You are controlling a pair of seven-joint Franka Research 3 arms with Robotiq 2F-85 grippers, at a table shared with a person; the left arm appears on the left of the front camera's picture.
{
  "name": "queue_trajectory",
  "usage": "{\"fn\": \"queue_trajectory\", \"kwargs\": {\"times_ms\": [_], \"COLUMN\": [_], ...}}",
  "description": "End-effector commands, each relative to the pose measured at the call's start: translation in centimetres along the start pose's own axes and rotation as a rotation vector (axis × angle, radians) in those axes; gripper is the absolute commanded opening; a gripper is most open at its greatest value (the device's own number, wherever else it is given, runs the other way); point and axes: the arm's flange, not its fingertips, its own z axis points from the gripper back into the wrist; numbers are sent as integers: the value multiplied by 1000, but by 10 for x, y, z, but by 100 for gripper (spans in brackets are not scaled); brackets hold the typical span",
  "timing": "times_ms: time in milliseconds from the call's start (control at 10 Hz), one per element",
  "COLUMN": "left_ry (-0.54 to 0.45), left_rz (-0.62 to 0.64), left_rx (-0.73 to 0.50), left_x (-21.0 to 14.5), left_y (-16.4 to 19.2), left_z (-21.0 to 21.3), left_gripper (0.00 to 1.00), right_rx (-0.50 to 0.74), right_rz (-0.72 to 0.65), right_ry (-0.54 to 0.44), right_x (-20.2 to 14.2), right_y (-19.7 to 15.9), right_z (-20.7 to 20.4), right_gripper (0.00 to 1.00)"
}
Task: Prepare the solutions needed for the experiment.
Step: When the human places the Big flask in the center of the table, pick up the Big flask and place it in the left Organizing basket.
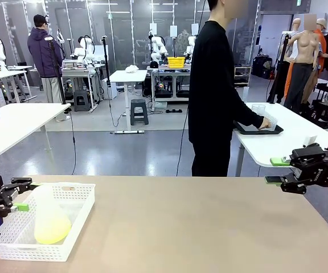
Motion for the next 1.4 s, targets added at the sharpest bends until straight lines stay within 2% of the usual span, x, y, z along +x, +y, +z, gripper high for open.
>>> {"fn": "queue_trajectory", "kwargs": {"times_ms": [0, 400, 700, 800, 900, 1000, 1100, 1200, 1300], "left_ry": [9, -1, 47, 28, -32, -88, -107, -48, -111], "left_rz": [-6, -2, 44, 70, 147, 352, 586, 600, 311], "left_rx": [-19, -13, 33, 32, -69, -163, -175, -193, -136], "left_x": [1, 1, 59, 73, 89, 108, 116, 121, 107], "left_y": [1, 0, -17, -19, -23, -33, -40, -43, -41], "left_z": [-6, -6, 92, 109, 108, 99, 90, 84, 103], "left_gripper": [100, 100, 100, 100, 100, 100, 100, 100, 100], "right_rx": [5, 5, 5, 5, 5, 5, 5, 5, 5], "right_rz": [6, 6, 6, 6, 6, 6, 6, 6, 6], "right_ry": [0, 0, 0, 0, 0, 0, 0, 0, 0], "right_x": [1, 1, 1, 1, 1, 1, 1, 1, 1], "right_y": [1, 1, 1, 1, 1, 1, 1, 1, 1], "right_z": [1, 1, 1, 1, 1, 1, 1, 1, 1], "right_gripper": [64, 64, 64, 64, 64, 64, 64, 64, 64]}}
